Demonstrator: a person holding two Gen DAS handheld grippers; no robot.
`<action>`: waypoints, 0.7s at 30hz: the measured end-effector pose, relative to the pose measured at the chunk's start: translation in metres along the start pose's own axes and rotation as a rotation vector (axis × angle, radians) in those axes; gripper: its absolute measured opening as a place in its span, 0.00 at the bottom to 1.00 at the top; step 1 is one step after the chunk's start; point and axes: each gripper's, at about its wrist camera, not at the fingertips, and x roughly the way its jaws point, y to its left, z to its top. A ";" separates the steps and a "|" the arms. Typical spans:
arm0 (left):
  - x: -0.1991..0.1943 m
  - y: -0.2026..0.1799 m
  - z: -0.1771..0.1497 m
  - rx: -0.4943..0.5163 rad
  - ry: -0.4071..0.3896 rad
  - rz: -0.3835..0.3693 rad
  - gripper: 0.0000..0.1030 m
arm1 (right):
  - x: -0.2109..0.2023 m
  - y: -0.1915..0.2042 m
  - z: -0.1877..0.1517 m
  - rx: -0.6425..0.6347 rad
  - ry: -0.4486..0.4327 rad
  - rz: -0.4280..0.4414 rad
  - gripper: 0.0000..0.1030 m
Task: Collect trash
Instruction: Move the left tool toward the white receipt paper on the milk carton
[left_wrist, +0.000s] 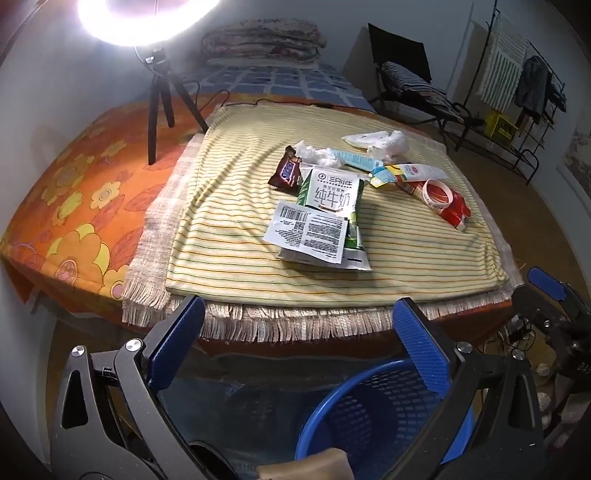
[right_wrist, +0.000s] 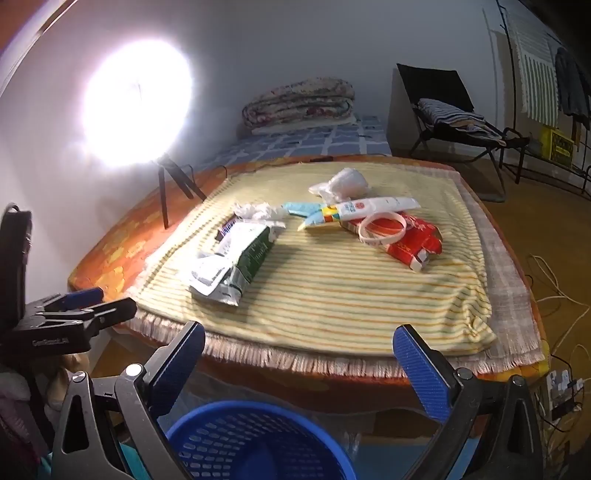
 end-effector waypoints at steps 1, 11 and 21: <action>0.003 0.003 0.003 -0.004 0.010 -0.003 1.00 | 0.001 0.000 0.001 -0.002 -0.003 0.005 1.00; 0.036 0.014 0.029 -0.066 0.122 -0.090 0.95 | 0.016 -0.007 0.026 -0.015 0.035 -0.013 1.00; 0.063 0.017 0.050 -0.058 0.152 -0.108 0.83 | 0.052 -0.028 0.081 -0.015 0.063 0.003 1.00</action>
